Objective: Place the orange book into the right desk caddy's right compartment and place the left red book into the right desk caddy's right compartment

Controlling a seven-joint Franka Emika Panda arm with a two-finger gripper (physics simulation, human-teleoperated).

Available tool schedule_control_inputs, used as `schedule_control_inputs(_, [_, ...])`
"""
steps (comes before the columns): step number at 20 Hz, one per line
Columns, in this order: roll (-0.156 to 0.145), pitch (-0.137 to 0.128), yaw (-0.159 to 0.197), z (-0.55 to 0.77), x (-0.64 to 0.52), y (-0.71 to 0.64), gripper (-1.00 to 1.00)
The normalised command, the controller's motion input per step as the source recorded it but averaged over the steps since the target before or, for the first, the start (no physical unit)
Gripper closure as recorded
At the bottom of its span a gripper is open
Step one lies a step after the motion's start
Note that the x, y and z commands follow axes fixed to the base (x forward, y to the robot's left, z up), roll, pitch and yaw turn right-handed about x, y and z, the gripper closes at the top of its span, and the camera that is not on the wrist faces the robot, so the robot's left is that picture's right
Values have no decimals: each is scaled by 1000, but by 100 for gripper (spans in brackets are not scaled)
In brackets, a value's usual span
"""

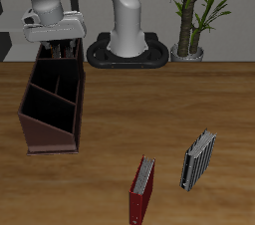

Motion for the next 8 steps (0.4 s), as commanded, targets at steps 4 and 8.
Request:
schedule_control_inputs(4, [-1, -17, 23, 127, -41, 115, -100])
schedule_control_inputs(8, [-1, -24, 47, 196, -60, 232, -100])
